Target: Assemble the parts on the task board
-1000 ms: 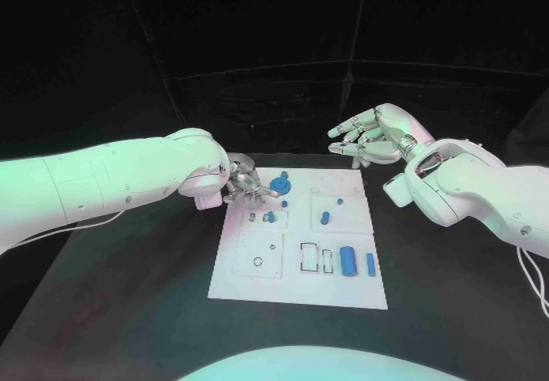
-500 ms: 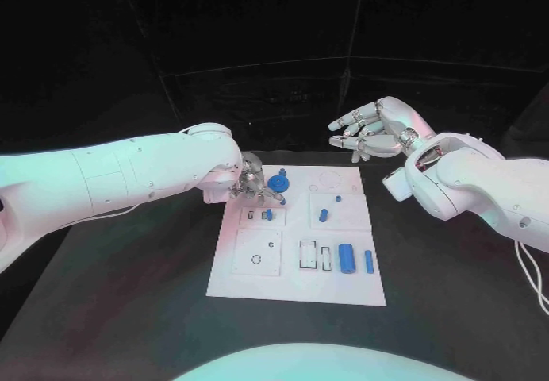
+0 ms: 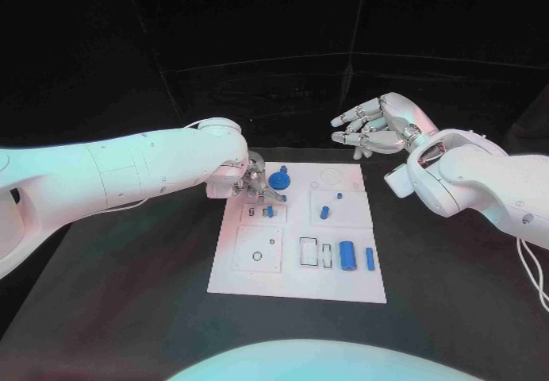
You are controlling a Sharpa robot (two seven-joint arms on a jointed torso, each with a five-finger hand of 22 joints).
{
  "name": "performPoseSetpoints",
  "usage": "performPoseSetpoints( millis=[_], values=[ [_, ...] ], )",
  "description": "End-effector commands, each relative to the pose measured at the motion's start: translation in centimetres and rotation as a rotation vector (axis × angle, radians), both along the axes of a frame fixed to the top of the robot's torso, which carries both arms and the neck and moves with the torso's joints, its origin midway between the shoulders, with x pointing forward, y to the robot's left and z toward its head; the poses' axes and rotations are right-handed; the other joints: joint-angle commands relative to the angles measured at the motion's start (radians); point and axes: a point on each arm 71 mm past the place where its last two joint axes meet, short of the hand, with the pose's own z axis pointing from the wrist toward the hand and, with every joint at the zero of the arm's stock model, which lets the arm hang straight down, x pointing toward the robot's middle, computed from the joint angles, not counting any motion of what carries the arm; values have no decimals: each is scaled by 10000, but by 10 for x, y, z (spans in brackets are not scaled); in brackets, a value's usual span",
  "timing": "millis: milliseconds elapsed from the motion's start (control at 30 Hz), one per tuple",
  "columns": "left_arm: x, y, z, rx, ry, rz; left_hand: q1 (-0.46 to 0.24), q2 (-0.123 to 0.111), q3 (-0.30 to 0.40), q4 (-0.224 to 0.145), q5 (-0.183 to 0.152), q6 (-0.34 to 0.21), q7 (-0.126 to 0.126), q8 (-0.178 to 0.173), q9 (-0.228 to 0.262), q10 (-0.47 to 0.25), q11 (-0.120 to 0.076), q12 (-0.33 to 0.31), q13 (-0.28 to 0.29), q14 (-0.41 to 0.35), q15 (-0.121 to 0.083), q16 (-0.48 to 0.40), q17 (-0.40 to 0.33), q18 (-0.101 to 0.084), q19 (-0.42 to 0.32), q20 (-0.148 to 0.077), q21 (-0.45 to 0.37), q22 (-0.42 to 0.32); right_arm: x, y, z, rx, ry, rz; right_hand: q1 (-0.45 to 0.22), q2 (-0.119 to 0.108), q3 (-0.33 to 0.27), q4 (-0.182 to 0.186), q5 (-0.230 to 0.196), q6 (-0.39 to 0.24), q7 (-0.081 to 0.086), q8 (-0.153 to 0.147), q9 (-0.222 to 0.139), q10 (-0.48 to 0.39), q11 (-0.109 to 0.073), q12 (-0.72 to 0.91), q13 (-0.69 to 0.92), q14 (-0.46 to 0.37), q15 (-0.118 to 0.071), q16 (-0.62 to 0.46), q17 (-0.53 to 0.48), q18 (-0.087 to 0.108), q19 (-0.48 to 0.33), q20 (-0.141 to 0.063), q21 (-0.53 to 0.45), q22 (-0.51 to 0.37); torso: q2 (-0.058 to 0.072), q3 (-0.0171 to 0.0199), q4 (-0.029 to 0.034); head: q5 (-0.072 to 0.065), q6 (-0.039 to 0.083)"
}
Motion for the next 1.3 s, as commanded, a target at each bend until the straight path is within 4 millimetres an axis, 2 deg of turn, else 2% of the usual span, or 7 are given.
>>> performPoseSetpoints(
  millis=[33,133,233,267,433,700,1300],
  values=[
    [0,0,-1,343,215,-132,80,23,28,-23,-8,-45,-12,52,23,68,8,54,37,1047,-64,49,2590,-153,61,-7,53,35,1,0,2,86,-76,-44,3,-109,34,20,44,-84,10,-52,-4,-70,-32,66,-19,38,9,-46,2,53,76,-1,-49,-11,6,2,8,-1,-38],
    [0,-2,-3,361,303,-203,105,43,52,-31,-1,-57,-15,77,46,65,5,58,38,1046,-66,48,2586,-153,63,-9,64,47,1,0,2,80,-64,-40,2,-116,45,24,93,-89,11,-55,-4,-79,-32,66,-32,36,10,-64,1,53,83,0,-65,-21,0,5,3,14,-68],
    [0,-2,-5,405,408,-260,165,80,108,-56,16,-82,-18,122,90,64,3,70,56,1049,-68,52,2595,-155,63,-10,81,66,1,0,2,66,-32,-52,58,-168,195,4,942,-96,30,-67,-3,-135,-27,30,-110,30,5,-108,31,53,116,-12,-125,-56,2,2,-5,15,-81],
    [0,-2,-5,432,453,-280,181,91,126,-62,18,-89,-18,134,102,63,3,73,62,1048,-68,51,2594,-155,62,-10,85,69,1,0,2,61,-21,-63,56,-183,224,5,1022,-92,30,-67,-2,-134,-27,28,-128,32,6,-114,42,52,124,-12,-137,-63,2,1,-6,23,-89],
    [0,-2,-7,554,663,-374,288,125,265,-116,23,-150,-20,209,181,46,1,78,76,1049,-70,53,2597,-156,55,-12,107,96,2,-1,1,40,16,-122,45,-216,250,7,1088,-90,29,-68,-1,-142,-24,18,-154,32,7,-134,44,52,132,-11,-152,-71,-9,11,3,19,-120],
    [-1,-6,-12,521,851,-447,379,133,418,-169,25,-205,-20,273,252,34,1,85,101,1049,-69,53,2597,-158,44,-12,125,120,3,0,1,25,45,-129,24,-237,275,19,1137,-91,31,-70,-1,-146,-21,5,-185,32,9,-148,50,51,140,-10,-167,-80,-2,6,3,19,-173],
    [0,-9,-14,267,630,-275,517,199,710,-252,27,-291,-20,366,361,10,2,83,121,1046,-67,47,2584,-159,24,-9,146,151,4,3,0,2,98,-75,-28,-256,299,54,1189,-84,33,-68,1,-139,-17,-3,-220,35,12,-162,61,50,150,-8,-186,-91,1,12,5,2,-214]
  ],
)
